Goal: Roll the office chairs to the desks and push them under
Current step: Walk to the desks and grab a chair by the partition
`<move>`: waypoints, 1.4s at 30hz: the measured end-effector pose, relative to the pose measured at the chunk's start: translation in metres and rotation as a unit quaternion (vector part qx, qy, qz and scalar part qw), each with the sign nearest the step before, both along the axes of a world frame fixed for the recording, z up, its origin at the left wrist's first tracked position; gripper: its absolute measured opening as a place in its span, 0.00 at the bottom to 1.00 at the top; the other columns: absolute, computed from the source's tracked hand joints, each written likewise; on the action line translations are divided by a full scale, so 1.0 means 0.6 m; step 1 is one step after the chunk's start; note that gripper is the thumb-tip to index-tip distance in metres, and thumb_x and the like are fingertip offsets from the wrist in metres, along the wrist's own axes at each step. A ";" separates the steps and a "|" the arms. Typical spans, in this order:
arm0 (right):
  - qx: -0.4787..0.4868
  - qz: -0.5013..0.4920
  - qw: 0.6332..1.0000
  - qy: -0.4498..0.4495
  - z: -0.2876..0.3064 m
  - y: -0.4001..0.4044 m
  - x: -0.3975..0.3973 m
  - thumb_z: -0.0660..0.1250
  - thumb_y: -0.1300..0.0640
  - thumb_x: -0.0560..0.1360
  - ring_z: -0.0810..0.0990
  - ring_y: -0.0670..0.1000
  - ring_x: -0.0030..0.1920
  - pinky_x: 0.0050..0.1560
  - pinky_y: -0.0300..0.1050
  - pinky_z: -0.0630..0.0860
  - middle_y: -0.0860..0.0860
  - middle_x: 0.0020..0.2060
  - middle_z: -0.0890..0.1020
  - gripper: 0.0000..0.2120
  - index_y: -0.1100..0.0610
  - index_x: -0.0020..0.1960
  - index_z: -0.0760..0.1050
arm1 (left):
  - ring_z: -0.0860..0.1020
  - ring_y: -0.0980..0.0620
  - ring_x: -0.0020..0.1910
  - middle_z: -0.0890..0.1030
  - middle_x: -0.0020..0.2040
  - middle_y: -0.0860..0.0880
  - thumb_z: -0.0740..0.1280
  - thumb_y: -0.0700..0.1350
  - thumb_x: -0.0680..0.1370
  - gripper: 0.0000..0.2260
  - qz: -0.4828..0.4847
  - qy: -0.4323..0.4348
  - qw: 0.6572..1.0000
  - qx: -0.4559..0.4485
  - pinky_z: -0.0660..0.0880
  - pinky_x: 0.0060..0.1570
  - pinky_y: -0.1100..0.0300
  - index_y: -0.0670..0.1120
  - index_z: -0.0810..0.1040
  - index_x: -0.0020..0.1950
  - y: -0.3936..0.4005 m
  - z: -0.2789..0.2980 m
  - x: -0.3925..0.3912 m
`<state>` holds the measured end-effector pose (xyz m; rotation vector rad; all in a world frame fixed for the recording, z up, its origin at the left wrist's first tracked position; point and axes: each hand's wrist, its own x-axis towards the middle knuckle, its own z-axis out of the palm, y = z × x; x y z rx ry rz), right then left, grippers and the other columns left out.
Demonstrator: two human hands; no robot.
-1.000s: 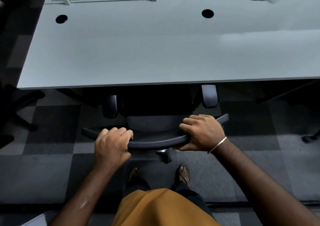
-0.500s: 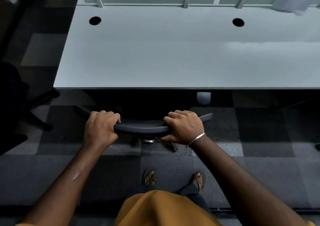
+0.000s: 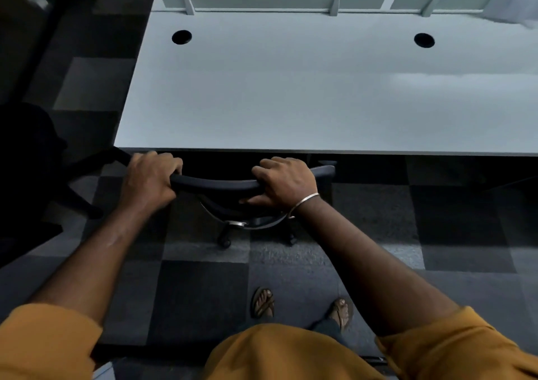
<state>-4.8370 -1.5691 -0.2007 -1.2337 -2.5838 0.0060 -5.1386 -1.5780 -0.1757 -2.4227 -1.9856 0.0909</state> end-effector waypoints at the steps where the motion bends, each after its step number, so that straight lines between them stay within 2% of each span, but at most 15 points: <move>1: 0.001 0.000 1.000 0.004 0.003 0.008 0.002 0.71 0.24 0.65 0.82 0.57 0.37 0.32 0.45 0.60 0.50 0.36 0.79 0.30 0.52 0.40 0.76 | 0.74 0.40 0.38 0.72 0.34 0.52 0.75 0.34 0.59 0.17 -0.001 -0.002 1.000 0.002 0.66 0.42 0.49 0.51 0.73 0.37 0.008 0.002 0.001; 5: -0.042 -0.007 0.999 -0.013 0.022 0.059 0.011 0.68 0.21 0.65 0.82 0.58 0.41 0.34 0.45 0.61 0.49 0.38 0.80 0.32 0.51 0.41 0.76 | 0.71 0.41 0.37 0.70 0.32 0.53 0.72 0.35 0.62 0.14 0.006 -0.025 1.000 0.010 0.67 0.44 0.49 0.51 0.71 0.36 0.044 0.008 0.008; 9: -0.070 -0.019 0.997 -0.041 0.027 0.092 0.029 0.65 0.20 0.65 0.81 0.56 0.44 0.35 0.46 0.62 0.48 0.40 0.78 0.31 0.49 0.41 0.73 | 0.67 0.44 0.36 0.70 0.32 0.52 0.71 0.37 0.63 0.11 0.010 -0.045 0.999 0.024 0.63 0.43 0.51 0.49 0.70 0.35 0.062 -0.001 0.025; 14: -0.098 -0.092 0.989 -0.056 0.028 0.111 0.042 0.61 0.18 0.61 0.77 0.54 0.46 0.45 0.49 0.61 0.46 0.38 0.76 0.32 0.47 0.40 0.71 | 0.67 0.44 0.38 0.69 0.33 0.53 0.70 0.35 0.63 0.14 0.031 -0.035 0.999 0.020 0.61 0.44 0.52 0.49 0.67 0.34 0.085 -0.010 0.048; 18: -0.082 -0.159 0.981 -0.068 0.004 0.077 0.029 0.69 0.20 0.58 0.75 0.57 0.52 0.51 0.53 0.64 0.48 0.45 0.79 0.34 0.49 0.46 0.78 | 0.68 0.44 0.39 0.70 0.35 0.51 0.71 0.35 0.65 0.13 0.035 -0.043 0.997 0.048 0.63 0.44 0.51 0.50 0.69 0.35 0.068 -0.034 0.042; 21: -0.080 -0.217 0.972 -0.033 -0.003 0.060 0.021 0.75 0.25 0.55 0.74 0.59 0.55 0.55 0.55 0.66 0.51 0.50 0.77 0.37 0.52 0.50 0.77 | 0.71 0.40 0.42 0.72 0.38 0.48 0.71 0.33 0.65 0.13 0.038 -0.049 0.997 0.051 0.66 0.46 0.49 0.49 0.72 0.37 0.065 -0.031 0.050; 23: -0.091 -0.228 0.969 0.004 -0.008 0.054 0.019 0.78 0.28 0.55 0.73 0.59 0.59 0.61 0.56 0.65 0.52 0.54 0.77 0.38 0.53 0.54 0.77 | 0.73 0.39 0.45 0.74 0.41 0.46 0.71 0.31 0.64 0.14 0.059 -0.053 0.996 0.046 0.67 0.50 0.48 0.49 0.75 0.40 0.060 -0.029 0.057; 25: -0.100 -0.225 0.968 0.049 -0.015 0.047 0.022 0.80 0.33 0.58 0.71 0.61 0.68 0.70 0.56 0.61 0.53 0.60 0.77 0.38 0.52 0.60 0.77 | 0.74 0.38 0.48 0.76 0.45 0.44 0.73 0.31 0.61 0.18 0.084 -0.071 0.993 0.045 0.67 0.56 0.47 0.47 0.77 0.46 0.052 -0.031 0.065; 28: -0.102 -0.197 0.972 0.079 -0.023 0.028 0.042 0.77 0.41 0.67 0.56 0.60 0.81 0.80 0.56 0.48 0.53 0.74 0.70 0.38 0.50 0.73 0.71 | 0.74 0.37 0.57 0.78 0.55 0.41 0.76 0.37 0.60 0.27 0.077 -0.098 0.990 0.062 0.65 0.70 0.43 0.44 0.77 0.58 0.019 -0.037 0.105; 30: -0.093 -0.184 0.977 0.057 -0.027 0.012 0.055 0.74 0.44 0.70 0.48 0.59 0.83 0.82 0.56 0.44 0.53 0.80 0.62 0.40 0.49 0.79 0.63 | 0.69 0.36 0.71 0.74 0.68 0.40 0.78 0.43 0.62 0.36 0.052 -0.101 0.991 0.069 0.56 0.78 0.40 0.43 0.73 0.69 -0.013 -0.042 0.140; 33: -0.091 -0.170 0.981 0.036 -0.030 -0.016 0.086 0.72 0.48 0.71 0.41 0.57 0.84 0.83 0.58 0.45 0.53 0.84 0.50 0.48 0.48 0.84 0.50 | 0.53 0.35 0.82 0.57 0.82 0.40 0.78 0.48 0.67 0.49 0.040 -0.100 0.993 0.051 0.46 0.80 0.39 0.45 0.57 0.83 -0.059 -0.045 0.203; 35: -0.105 -0.159 0.981 0.031 -0.028 -0.030 0.103 0.72 0.53 0.70 0.40 0.55 0.84 0.82 0.59 0.48 0.51 0.84 0.46 0.52 0.47 0.85 0.45 | 0.46 0.35 0.84 0.48 0.85 0.40 0.79 0.48 0.68 0.53 0.043 -0.103 0.993 0.040 0.46 0.81 0.37 0.47 0.50 0.85 -0.079 -0.046 0.232; 37: -0.124 -0.147 0.981 0.028 -0.023 -0.039 0.122 0.70 0.56 0.70 0.40 0.53 0.84 0.82 0.60 0.50 0.49 0.84 0.44 0.52 0.46 0.85 0.43 | 0.42 0.35 0.83 0.42 0.85 0.41 0.79 0.49 0.69 0.55 0.042 -0.109 0.993 0.033 0.49 0.81 0.35 0.47 0.46 0.86 -0.094 -0.043 0.260; 42: -0.167 -0.124 0.976 0.062 -0.010 -0.053 0.163 0.68 0.56 0.71 0.45 0.50 0.84 0.81 0.59 0.51 0.46 0.84 0.47 0.47 0.44 0.84 0.48 | 0.40 0.37 0.84 0.39 0.85 0.43 0.78 0.47 0.70 0.52 0.016 -0.120 0.993 0.007 0.53 0.80 0.35 0.47 0.49 0.86 -0.122 -0.040 0.322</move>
